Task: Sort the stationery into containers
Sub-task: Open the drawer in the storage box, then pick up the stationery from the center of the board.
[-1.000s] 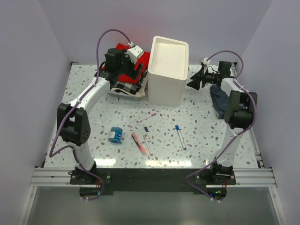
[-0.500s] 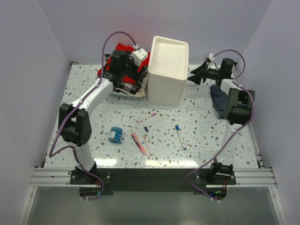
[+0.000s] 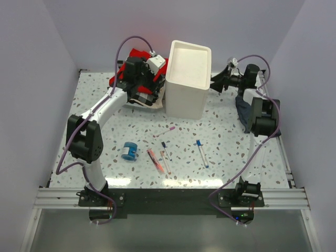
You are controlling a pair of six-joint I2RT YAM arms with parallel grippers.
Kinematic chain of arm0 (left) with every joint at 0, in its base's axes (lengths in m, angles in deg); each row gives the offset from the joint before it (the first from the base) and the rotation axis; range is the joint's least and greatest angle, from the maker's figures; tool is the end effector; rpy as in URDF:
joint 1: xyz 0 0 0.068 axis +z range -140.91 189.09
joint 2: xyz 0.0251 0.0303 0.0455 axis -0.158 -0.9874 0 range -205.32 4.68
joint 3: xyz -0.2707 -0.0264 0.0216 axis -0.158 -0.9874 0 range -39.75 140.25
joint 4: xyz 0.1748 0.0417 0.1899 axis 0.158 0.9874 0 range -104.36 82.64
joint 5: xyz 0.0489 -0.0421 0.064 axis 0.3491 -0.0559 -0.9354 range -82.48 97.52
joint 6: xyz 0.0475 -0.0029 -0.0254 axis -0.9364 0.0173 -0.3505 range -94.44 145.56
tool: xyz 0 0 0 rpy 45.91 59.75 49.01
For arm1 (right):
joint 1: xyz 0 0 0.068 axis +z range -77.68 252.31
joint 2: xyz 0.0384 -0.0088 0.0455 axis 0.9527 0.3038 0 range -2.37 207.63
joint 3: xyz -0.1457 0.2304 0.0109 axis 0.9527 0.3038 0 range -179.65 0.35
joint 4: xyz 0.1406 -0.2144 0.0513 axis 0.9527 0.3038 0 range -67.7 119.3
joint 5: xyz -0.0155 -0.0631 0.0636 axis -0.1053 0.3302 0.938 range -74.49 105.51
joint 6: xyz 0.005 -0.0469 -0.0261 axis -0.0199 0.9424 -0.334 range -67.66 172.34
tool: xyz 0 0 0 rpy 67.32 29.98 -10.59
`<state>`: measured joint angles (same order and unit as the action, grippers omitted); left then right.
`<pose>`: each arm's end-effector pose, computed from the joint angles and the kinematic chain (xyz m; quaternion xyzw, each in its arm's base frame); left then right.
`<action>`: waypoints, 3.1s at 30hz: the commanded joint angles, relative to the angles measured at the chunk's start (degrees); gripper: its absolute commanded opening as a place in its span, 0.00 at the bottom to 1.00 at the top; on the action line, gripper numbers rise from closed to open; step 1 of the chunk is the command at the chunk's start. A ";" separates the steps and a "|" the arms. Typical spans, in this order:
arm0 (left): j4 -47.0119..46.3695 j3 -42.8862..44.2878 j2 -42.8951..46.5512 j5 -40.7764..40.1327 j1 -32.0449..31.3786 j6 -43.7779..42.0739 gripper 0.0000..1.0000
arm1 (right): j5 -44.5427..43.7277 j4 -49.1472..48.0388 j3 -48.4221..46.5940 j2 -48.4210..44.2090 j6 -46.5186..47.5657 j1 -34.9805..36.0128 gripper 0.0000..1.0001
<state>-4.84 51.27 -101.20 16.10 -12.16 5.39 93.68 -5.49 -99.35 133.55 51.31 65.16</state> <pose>0.4118 -0.1659 0.3175 0.3343 0.7696 -0.0680 0.5397 0.5235 -0.0306 0.1888 -0.3688 0.6156 0.4496 0.5318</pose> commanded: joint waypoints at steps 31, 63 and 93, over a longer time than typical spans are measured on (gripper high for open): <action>-1.52 -0.94 -0.02 -1.11 -0.01 -1.11 0.84 | 11.39 -51.75 -5.32 9.80 -49.92 3.12 0.11; -4.51 -2.96 2.26 -4.62 0.25 -0.67 0.84 | 9.28 -53.33 4.43 0.49 -52.58 -13.41 0.00; -7.06 -7.26 8.32 -5.15 2.45 -0.40 0.87 | 5.06 -53.77 12.33 -9.43 -52.49 -15.44 0.99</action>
<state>-7.95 44.89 -97.79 11.14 -10.79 4.98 101.35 -52.83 -88.45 129.75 -1.72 49.31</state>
